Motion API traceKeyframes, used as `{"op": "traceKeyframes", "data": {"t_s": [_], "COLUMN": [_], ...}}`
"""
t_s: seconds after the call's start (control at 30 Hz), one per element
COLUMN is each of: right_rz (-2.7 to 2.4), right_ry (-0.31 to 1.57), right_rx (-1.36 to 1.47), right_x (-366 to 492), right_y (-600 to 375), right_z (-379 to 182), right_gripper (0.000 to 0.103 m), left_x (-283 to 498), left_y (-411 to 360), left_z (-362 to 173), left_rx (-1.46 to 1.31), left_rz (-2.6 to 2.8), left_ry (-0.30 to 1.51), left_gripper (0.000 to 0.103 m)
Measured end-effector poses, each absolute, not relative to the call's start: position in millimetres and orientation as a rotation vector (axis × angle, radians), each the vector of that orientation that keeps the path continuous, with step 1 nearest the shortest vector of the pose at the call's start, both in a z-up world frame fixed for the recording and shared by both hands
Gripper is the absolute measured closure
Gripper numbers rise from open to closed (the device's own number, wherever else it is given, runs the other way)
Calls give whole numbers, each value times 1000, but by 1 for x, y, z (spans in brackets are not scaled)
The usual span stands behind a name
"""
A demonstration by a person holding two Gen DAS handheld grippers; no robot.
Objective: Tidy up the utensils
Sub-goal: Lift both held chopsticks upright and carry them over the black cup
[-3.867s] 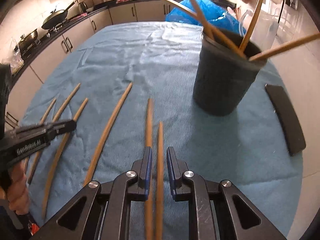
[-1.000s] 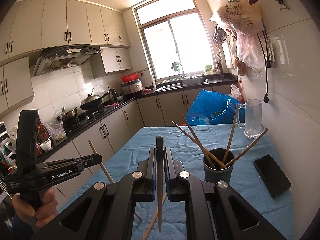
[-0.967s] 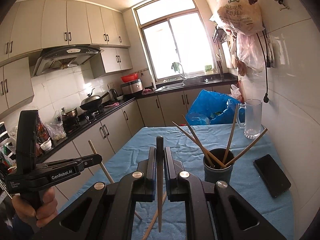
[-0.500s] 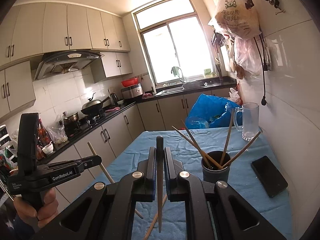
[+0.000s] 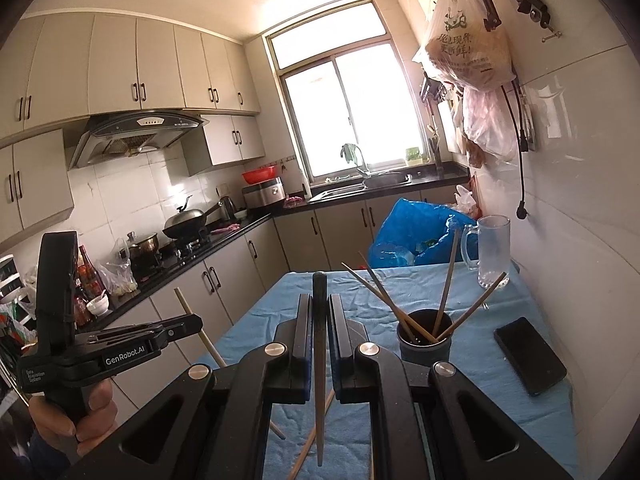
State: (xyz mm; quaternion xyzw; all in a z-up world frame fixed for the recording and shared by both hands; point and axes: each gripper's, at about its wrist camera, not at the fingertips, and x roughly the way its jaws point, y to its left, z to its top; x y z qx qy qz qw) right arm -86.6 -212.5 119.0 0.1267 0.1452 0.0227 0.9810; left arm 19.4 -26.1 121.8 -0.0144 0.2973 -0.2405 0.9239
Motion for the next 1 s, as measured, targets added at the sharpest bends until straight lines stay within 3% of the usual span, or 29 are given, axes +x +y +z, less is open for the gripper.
{"op": "traceKeyframes", "data": {"t_s": [0.5,1.0], "right_rz": [32,-53], "right_ry": [260,184], "right_rx": [234,182], "right_x": [-96,-83], "right_y": [-221,-264], "right_z": [139,206], "right_gripper": [95,95], "left_x": [23,47], "left_y": [-38,-95], "left_z": [132,184], "left_rx": [-11,-11], "left_rz": [-518,-616], "left_ry": [608,556], "left_gripper": [97,97]}}
